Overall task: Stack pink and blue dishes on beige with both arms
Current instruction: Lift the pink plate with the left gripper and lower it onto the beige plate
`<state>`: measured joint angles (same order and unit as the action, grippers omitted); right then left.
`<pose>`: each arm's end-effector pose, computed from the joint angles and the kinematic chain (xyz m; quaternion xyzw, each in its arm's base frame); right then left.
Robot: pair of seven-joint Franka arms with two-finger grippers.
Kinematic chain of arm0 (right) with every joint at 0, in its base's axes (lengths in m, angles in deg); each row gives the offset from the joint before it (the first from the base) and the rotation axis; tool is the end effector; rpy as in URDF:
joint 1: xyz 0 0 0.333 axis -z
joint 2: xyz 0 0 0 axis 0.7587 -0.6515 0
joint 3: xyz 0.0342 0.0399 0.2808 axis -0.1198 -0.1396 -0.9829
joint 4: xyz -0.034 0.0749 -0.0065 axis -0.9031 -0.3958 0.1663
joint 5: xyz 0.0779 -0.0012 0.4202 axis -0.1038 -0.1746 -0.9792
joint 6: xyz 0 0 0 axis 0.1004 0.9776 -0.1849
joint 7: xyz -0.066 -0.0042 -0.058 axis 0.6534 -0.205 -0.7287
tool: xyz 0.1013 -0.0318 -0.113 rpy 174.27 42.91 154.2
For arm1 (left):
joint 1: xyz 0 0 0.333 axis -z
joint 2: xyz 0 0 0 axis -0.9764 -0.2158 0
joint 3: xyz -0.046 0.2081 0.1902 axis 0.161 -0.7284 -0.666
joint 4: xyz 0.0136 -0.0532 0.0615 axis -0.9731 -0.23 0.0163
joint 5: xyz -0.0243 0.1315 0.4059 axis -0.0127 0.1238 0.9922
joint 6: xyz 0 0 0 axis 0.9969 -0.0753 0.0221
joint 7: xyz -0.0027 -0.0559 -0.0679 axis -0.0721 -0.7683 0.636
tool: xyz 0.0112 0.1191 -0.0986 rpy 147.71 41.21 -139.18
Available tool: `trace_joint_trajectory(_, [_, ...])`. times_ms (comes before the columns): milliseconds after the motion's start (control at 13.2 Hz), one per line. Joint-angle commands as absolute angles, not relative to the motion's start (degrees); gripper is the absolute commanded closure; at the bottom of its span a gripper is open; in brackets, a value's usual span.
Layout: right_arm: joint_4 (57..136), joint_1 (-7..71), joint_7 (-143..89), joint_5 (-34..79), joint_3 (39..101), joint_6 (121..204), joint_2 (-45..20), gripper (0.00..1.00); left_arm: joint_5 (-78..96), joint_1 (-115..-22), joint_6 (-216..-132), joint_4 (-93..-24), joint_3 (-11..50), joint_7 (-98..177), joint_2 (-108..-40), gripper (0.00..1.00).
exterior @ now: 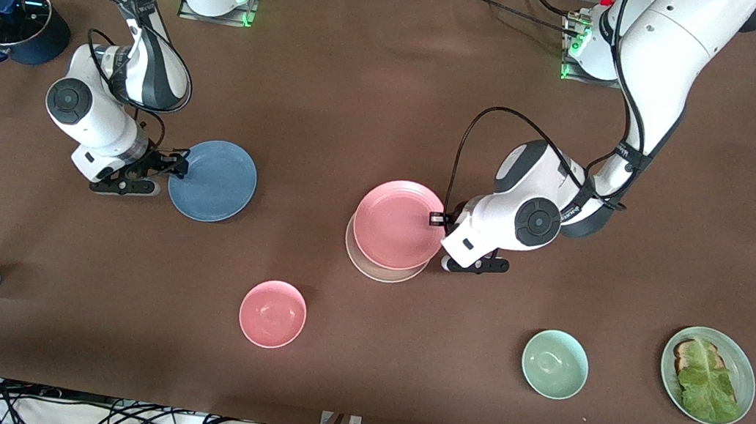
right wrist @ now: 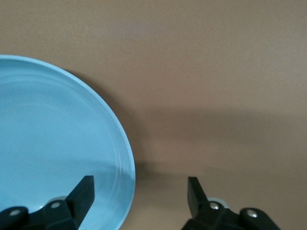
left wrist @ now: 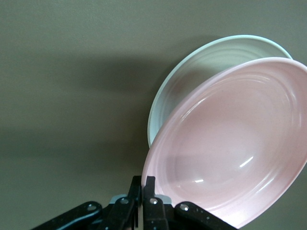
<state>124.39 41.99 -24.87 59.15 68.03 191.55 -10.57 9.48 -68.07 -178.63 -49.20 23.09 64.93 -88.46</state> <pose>0.5515 0.0363 0.0994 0.9977 0.0615 -0.0280 0.0093 0.5910 -0.3582 0.1546 0.9782 0.0794 -0.1474 0.1229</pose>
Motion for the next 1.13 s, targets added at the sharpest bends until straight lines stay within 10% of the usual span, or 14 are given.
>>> trace_joint_trajectory(0, [125.1, 42.6, -26.3, 58.5, 67.8, 193.0, -10.8, 0.21, 10.2, -67.3, -178.6, -46.7, 22.3, 65.6, -90.2, 1.0])
trace_joint_trajectory(605, [125.2, 42.7, -26.2, 58.4, 67.8, 192.9, -11.4, 0.55, 9.9, -67.3, -178.6, -44.6, 20.9, 65.4, -92.1, 1.0])
trace_joint_trajectory(832, [125.2, 42.7, -25.9, 58.4, 67.8, 192.8, -11.4, 0.73, 9.9, -67.3, -178.5, -43.2, 20.9, 65.1, -92.7, 0.3])
trace_joint_trajectory(1059, [125.2, 42.7, -25.5, 58.3, 67.7, 192.7, -11.4, 0.88, 10.2, -67.5, -178.5, -43.0, 20.9, 65.4, -92.3, 0.0])
